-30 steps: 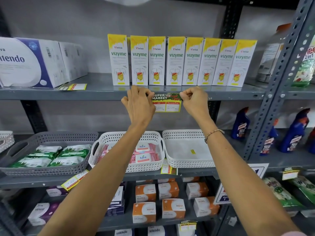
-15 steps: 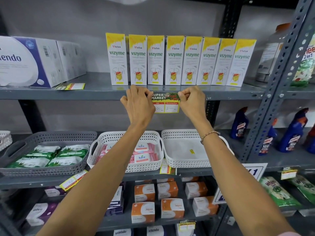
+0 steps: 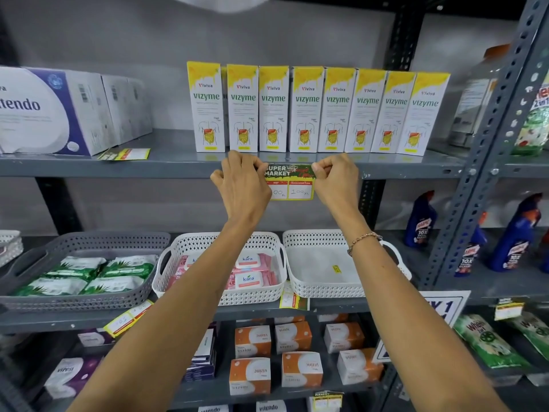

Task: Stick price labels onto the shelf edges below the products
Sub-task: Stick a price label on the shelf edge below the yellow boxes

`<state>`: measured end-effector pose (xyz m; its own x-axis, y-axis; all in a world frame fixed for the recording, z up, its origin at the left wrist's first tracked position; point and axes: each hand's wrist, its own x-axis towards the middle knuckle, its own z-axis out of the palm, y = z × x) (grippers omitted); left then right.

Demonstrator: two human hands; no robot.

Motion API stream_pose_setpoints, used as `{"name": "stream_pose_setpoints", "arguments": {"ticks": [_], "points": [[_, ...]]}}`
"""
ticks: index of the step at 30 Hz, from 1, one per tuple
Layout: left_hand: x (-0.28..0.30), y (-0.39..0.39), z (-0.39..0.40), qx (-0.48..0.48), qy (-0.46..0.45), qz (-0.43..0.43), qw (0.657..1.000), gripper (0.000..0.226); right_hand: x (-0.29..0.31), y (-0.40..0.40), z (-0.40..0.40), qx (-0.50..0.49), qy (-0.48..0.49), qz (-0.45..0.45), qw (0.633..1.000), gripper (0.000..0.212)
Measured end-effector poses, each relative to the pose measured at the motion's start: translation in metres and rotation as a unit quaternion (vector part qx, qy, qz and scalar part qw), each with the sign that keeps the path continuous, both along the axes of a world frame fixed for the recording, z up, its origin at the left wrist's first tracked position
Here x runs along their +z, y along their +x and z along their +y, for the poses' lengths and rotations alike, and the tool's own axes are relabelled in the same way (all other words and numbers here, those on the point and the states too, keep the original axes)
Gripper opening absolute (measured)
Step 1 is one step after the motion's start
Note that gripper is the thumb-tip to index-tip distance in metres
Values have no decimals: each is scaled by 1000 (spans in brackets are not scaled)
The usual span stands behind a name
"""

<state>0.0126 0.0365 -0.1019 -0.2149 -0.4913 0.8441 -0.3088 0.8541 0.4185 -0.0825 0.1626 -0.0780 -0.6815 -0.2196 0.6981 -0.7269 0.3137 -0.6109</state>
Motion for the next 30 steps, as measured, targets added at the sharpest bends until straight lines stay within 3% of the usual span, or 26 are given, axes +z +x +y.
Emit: {"name": "stream_pose_setpoints", "arguments": {"ticks": [9, 13, 16, 20, 23, 30], "points": [[-3, -4, -2, 8, -4, 2, 1000, 12, 0, 2, -5, -7, -10, -5, 1000, 22], [-3, -4, 0, -2, 0, 17, 1000, 9, -5, 5, -7, -18, -28, 19, 999, 10], [1, -3, 3, -54, -3, 62, 997, 15, -7, 6, -6, -4, -51, 22, 998, 27], [4, -3, -2, -172, -13, 46, 984, 26, -10, 7, -7, 3, -31, 21, 999, 47], [4, -6, -5, -192, 26, 44, 980, 49, -11, 11, -15, -42, 18, 35, 998, 67], [15, -15, -7, -198, 77, 71, 975, 51, -3, 4, -14, -42, -32, -9, 999, 59]]}}
